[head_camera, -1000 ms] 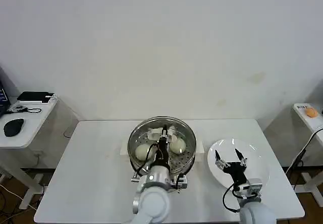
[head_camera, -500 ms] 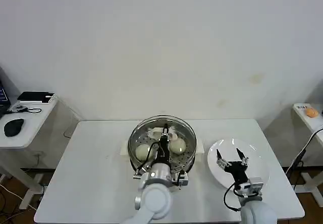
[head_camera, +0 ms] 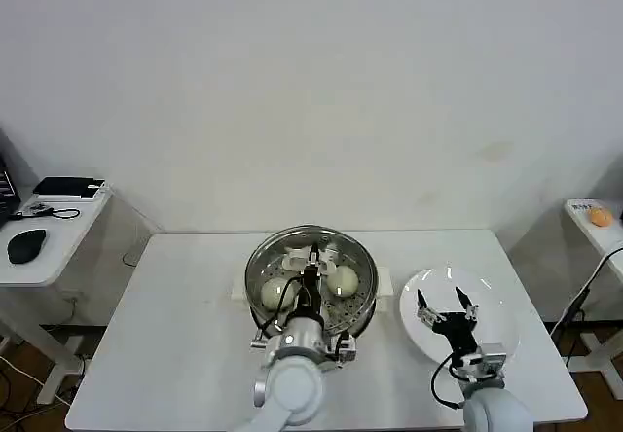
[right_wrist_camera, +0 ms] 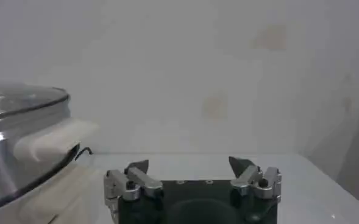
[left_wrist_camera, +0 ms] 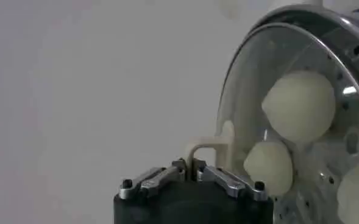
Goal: Take steamed baozi put them in steamer then cover it.
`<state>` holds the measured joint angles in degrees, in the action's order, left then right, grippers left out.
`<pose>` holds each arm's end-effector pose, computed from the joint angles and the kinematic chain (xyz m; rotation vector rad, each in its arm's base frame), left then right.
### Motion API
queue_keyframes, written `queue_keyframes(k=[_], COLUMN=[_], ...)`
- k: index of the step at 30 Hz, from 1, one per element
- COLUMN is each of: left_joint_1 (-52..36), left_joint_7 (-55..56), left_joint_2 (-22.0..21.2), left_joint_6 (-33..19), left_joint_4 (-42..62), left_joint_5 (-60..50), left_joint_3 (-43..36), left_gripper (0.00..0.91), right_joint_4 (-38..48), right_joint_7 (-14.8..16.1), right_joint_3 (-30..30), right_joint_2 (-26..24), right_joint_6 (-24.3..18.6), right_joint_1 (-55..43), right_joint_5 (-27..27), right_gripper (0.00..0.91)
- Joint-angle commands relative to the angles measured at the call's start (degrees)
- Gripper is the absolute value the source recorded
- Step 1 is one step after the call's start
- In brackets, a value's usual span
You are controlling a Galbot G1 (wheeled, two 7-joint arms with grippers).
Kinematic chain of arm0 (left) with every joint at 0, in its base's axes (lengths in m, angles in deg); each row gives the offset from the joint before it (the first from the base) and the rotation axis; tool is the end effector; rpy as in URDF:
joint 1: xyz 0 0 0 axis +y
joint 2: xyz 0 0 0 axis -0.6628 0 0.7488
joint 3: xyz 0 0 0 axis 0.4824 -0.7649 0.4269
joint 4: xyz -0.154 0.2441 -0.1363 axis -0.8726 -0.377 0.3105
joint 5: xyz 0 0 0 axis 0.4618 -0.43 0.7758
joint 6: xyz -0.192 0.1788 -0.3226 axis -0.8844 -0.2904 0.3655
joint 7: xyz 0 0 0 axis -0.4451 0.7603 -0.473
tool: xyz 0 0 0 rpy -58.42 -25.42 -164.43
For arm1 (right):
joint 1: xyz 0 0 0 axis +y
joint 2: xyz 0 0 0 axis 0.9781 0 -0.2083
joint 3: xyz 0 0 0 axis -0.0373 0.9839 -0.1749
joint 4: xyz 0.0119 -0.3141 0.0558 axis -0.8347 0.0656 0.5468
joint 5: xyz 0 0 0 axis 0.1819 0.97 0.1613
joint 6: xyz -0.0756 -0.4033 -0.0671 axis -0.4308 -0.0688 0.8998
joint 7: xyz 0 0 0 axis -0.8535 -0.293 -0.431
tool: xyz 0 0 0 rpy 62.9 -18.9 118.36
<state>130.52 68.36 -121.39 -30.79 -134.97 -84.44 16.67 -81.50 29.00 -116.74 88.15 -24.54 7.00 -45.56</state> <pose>0.3195 -0.2094 -0.2268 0.1450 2.1945 2.1926 0.3131 -0.0809 -0.3210 0.0468 -2.9734 -0.0190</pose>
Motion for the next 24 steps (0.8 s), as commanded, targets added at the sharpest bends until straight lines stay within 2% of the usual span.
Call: queue_keyframes(k=[1, 24], left_joint_1=[0.37, 0.93], left_joint_7=[-0.21, 0.24], left_joint_2=[0.05, -0.32], left_joint_6=[0.02, -0.4], left_joint_4=[-0.27, -0.46], left_joint_5=[0.61, 1.85], left_joint_3=[0.05, -0.08], left_gripper=[0.0, 0.01], right_joint_4=[0.0, 0.29], right_joint_7=[0.01, 0.16], right_joint_3=[0.03, -0.05], right_joint_2=[0.13, 0.25], right_joint_6=[-0.02, -0.39], right_joint_1=[-0.04, 0.1], right_joint_5=[0.09, 0.39], right_gripper=[0.907, 0.907])
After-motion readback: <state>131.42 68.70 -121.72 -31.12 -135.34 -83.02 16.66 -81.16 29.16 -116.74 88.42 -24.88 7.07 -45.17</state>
